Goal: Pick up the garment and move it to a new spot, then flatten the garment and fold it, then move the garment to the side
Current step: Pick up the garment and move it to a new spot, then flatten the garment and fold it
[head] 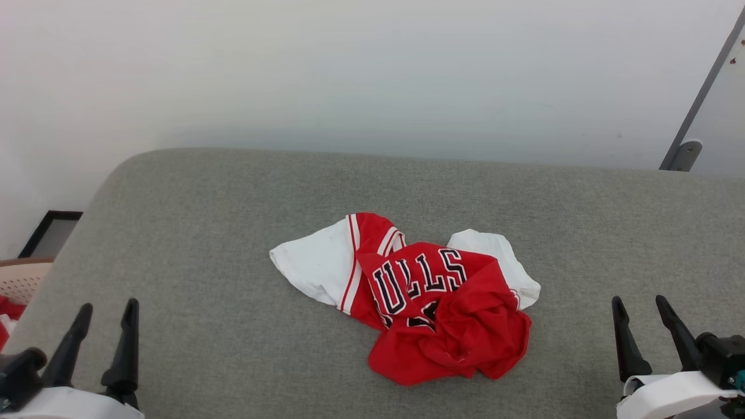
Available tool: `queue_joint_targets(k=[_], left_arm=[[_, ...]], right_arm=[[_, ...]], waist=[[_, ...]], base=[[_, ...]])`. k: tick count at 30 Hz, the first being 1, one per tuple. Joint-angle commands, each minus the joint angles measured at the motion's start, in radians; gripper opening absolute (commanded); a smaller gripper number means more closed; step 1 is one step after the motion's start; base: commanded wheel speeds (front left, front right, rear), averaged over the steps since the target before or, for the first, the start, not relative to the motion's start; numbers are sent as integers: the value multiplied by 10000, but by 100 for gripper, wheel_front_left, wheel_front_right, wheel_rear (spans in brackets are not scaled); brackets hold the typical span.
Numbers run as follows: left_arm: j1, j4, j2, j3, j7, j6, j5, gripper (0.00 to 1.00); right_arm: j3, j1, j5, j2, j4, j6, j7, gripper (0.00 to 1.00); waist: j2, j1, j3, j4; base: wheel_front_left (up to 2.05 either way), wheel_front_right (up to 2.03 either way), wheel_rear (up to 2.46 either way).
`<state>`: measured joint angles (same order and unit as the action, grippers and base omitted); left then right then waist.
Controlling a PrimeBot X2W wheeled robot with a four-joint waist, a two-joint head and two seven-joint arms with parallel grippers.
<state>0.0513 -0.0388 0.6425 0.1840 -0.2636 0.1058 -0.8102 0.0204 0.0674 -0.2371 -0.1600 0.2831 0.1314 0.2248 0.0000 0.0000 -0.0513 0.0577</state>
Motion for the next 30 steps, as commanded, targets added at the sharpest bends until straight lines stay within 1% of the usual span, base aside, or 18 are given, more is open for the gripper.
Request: queue_joint_targets(k=[1, 10, 14, 17, 24, 30], left_arm=[[130, 2, -67, -104, -11, -100, 91, 100], [-9, -57, -267, -325, -10, -360, 234, 100], [-49, -68, -309, -294, -10, -457, 331, 100], [-180, -37, -412, -253, -9, -605, 361, 100], [-633, -164, -708, -179, -8, -881, 518, 100], [-1068, -334, -982, -45, -6, -1064, 693, 100]], right_arm=[[-44, -123, 20, -10, -23, -14, -42, 100], [-113, 223, 60, -92, -70, -14, -344, 100], [-241, 626, 20, -184, 7, -14, -742, 100], [-437, 1139, 69, -414, 113, -14, -1182, 100], [-896, 2443, 74, -875, 897, -14, -2251, 100], [-1363, 3477, -162, -1249, 1981, -14, -2900, 100]], waist=[[0, 0, 8, 0], [0, 0, 148, 200], [0, 0, 322, 422], [0, 0, 580, 628], [0, 0, 1355, 1220], [0, 0, 1931, 1675]], base=[[0, 0, 0], [0, 0, 0], [0, 0, 0], [0, 0, 0], [0, 0, 0], [0, 0, 0]])
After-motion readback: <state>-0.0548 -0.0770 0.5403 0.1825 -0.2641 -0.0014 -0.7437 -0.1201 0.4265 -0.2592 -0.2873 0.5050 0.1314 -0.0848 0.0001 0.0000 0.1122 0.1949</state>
